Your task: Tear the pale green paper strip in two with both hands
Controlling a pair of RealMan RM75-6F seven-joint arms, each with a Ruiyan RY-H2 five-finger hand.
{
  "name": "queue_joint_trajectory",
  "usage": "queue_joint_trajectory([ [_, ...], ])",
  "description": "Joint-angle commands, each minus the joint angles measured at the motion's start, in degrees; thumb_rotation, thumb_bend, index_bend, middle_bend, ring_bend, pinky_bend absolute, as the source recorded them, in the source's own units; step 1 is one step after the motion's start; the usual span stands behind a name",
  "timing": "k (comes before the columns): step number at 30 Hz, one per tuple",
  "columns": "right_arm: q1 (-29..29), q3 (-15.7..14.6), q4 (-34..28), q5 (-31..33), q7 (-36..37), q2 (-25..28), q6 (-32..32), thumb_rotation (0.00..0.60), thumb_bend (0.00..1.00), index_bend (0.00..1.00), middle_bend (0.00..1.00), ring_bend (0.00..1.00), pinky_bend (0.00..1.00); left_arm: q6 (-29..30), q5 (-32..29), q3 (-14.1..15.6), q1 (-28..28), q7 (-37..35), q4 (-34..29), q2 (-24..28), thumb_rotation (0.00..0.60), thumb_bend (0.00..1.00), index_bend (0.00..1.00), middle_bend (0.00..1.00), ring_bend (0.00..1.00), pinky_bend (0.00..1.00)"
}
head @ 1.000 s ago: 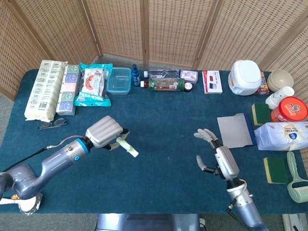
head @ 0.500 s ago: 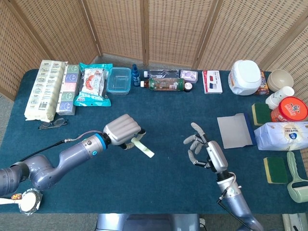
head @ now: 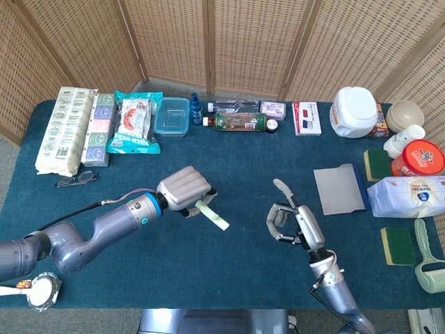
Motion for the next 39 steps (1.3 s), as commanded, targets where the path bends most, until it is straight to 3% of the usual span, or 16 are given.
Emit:
queue_joint_trajectory([
  [1, 0.1, -0.5, 1.0, -0.2, 0.7, -0.8, 0.2, 0.6, 0.39, 0.1, 0.7, 0.68, 0.66, 0.1, -0.8, 0.5, -0.5, 0.4, 0.4, -0.3, 0.6, 0.42, 0.67, 1.0, 1.0, 0.9],
  [9, 0.6, -0.5, 2.0, -0.1, -0.7, -2.7, 0.5, 0.6, 0.32, 0.21, 0.87, 0.81, 0.78, 0.4, -3.1, 1.5, -1.7, 0.4, 2.2, -1.6, 0.6, 0.42, 0.67, 1.0, 1.0, 0.9],
  [15, 1.7, 0.4, 2.0, -0.3, -2.3, -3.9, 0.9, 0.6, 0.31, 0.24, 0.97, 0.91, 0.87, 0.8, -3.6, 2.1, -2.5, 0.3, 3.2, -2.4, 0.6, 0.42, 0.67, 1.0, 1.0, 0.9],
  [28, 2.4, 0.4, 2.4, -0.1, -1.8, -6.7, 2.1, 0.6, 0.3, 0.38, 1.0, 0.94, 0.91, 1.0, -4.4, 3.0, -3.8, -0.3, 3.9, -3.0, 0.6, 0.42, 0.67, 1.0, 1.0, 0.9],
  [39, 4.1, 0.2, 1.1, -1.0, -2.9, -7.7, 0.9, 0.6, 0.3, 0.35, 1.0, 0.94, 0.91, 1.0, -3.5, 3.7, -3.7, -1.8, 4.7, -3.7, 0.6, 0.42, 0.67, 1.0, 1.0, 0.9],
])
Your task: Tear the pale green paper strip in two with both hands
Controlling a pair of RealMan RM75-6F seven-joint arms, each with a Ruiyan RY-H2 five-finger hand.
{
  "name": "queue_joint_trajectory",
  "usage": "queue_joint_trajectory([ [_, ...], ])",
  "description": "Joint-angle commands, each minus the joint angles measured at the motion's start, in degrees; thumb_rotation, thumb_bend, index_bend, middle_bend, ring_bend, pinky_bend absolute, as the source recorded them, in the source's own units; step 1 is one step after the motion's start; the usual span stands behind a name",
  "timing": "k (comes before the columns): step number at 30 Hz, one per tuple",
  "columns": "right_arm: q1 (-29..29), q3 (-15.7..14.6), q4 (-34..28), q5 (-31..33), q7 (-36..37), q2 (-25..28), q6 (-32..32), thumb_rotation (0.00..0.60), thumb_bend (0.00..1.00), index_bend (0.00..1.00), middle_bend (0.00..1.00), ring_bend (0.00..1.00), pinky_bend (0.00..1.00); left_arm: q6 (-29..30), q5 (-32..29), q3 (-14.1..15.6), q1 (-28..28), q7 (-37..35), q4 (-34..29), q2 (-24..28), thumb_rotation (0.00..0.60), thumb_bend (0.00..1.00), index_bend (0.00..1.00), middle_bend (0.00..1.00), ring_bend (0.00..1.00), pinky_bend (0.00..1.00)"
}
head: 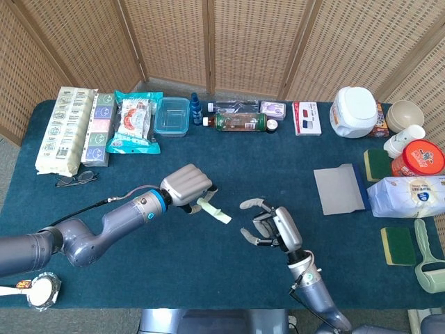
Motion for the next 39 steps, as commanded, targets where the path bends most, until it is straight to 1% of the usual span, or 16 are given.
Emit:
queue_joint_trajectory([
  [1, 0.3, 0.0, -0.5, -0.2, -0.2, -0.1, -0.2, 0.6, 0.3, 0.35, 1.0, 0.94, 0.91, -0.1, 0.3, 0.1, 0.0, -0.3, 0.3, -0.2, 0.6, 0.42, 0.67, 1.0, 1.0, 0.9],
  [20, 2.1, 0.1, -1.5, 0.1, -1.8, -0.9, -1.6, 0.6, 0.3, 0.34, 1.0, 0.94, 0.91, -0.6, 1.4, -0.1, -1.0, -1.7, 0.9, -1.3, 0.6, 0.42, 0.67, 1.0, 1.0, 0.9],
  [39, 3.7, -0.4, -3.3, 0.3, -3.5, -1.0, -3.3, 0.6, 0.3, 0.32, 1.0, 0.94, 0.91, -0.8, 0.1, 0.2, -2.5, -1.5, 1.1, -2.1, 0.6, 0.42, 0.67, 1.0, 1.0, 0.9],
])
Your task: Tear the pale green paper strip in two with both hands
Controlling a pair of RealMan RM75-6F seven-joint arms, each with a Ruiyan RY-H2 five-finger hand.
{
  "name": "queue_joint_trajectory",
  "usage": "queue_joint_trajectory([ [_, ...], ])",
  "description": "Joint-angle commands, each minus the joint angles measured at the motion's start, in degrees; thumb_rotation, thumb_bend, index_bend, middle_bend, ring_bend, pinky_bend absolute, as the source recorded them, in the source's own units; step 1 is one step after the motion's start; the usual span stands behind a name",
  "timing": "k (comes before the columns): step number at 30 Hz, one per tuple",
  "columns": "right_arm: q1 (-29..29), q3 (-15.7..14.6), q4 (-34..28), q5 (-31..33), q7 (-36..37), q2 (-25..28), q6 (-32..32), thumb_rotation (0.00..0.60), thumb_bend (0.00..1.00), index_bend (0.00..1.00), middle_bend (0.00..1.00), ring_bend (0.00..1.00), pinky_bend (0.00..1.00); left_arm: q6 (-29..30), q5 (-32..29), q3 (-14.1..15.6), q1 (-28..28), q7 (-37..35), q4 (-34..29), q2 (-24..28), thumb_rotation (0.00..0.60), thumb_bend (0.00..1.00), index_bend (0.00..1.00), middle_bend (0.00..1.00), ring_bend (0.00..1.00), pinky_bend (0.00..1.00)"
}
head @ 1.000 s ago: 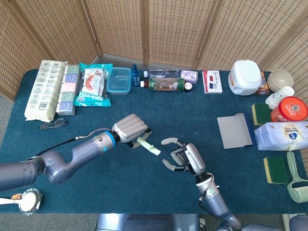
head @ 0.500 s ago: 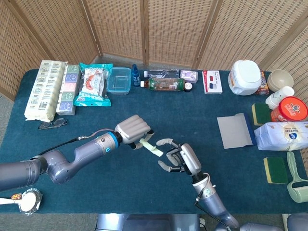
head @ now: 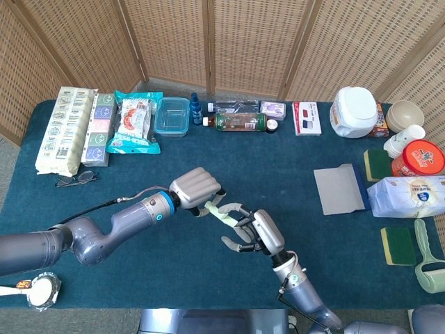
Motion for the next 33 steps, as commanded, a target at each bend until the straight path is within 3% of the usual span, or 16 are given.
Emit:
queue_joint_trajectory([
  [1, 0.0, -0.1, -0.1, 0.1, -0.1, 0.1, -0.1, 0.6, 0.3, 0.32, 1.0, 0.94, 0.91, 0.1, 0.0, 0.0, 0.0, 0.0, 0.0, -0.1, 0.6, 0.42, 0.67, 1.0, 1.0, 0.9],
  [33, 0.7, 0.0, 0.7, 1.3, 0.0, -0.6, -0.7, 0.6, 0.33, 0.41, 1.0, 0.94, 0.91, 0.5, 3.2, 0.0, 1.0, -2.9, 0.1, 0.3, 0.6, 0.42, 0.67, 1.0, 1.0, 0.9],
])
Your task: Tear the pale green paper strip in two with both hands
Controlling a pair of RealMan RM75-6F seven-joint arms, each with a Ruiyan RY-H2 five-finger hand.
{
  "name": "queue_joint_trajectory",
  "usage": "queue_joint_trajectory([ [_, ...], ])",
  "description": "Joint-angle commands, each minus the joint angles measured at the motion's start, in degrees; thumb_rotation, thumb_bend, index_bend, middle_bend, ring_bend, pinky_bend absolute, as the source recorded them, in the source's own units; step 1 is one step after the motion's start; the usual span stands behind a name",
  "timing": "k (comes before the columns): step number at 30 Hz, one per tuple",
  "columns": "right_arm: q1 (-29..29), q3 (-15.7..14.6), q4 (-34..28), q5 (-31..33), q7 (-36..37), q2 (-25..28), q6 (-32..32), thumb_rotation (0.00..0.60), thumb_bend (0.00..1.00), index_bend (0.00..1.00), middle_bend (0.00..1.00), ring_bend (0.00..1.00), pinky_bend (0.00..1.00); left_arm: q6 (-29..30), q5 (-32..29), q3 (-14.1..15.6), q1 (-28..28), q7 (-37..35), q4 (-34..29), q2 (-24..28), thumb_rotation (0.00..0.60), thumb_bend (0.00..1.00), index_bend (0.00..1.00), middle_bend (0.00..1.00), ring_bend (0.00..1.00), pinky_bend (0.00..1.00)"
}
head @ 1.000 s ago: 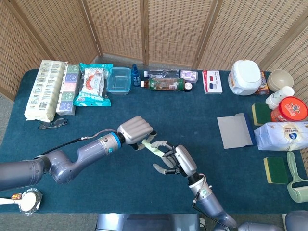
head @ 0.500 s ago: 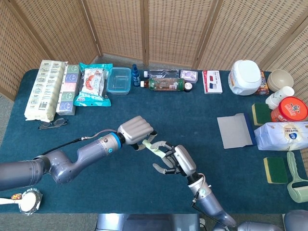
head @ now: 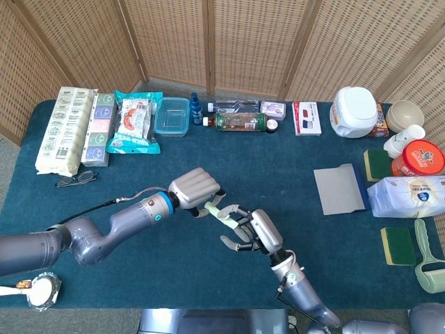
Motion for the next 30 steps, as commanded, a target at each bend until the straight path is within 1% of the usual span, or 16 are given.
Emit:
queue_joint_trajectory([
  [1, 0.0, 0.0, 0.0, 0.0, 0.0, 0.0, 0.0, 0.6, 0.34, 0.42, 1.0, 0.94, 0.91, 0.0, 0.4, 0.0, 0.2, -0.3, -0.1, 0.1, 0.6, 0.42, 0.67, 1.0, 1.0, 0.9],
  [14, 0.3, 0.1, -0.2, 0.3, -0.1, -0.1, -0.4, 0.6, 0.39, 0.45, 1.0, 0.94, 0.91, 0.0, 2.1, -0.1, 0.9, -1.6, -0.3, 0.5, 0.6, 0.42, 0.67, 1.0, 1.0, 0.9],
  [20, 0.5, 0.1, -0.4, 0.4, -0.4, -0.1, -0.5, 0.6, 0.43, 0.48, 1.0, 0.94, 0.91, -0.1, 2.5, -0.1, 1.1, -1.9, -0.3, 0.6, 0.6, 0.42, 0.66, 1.0, 1.0, 0.9],
  [30, 0.6, 0.1, -0.6, 0.8, -0.8, -0.1, -0.9, 0.6, 0.47, 0.48, 1.0, 0.94, 0.91, -0.2, 3.1, -0.2, 1.4, -2.5, -0.2, 0.7, 0.6, 0.42, 0.66, 1.0, 1.0, 0.9],
])
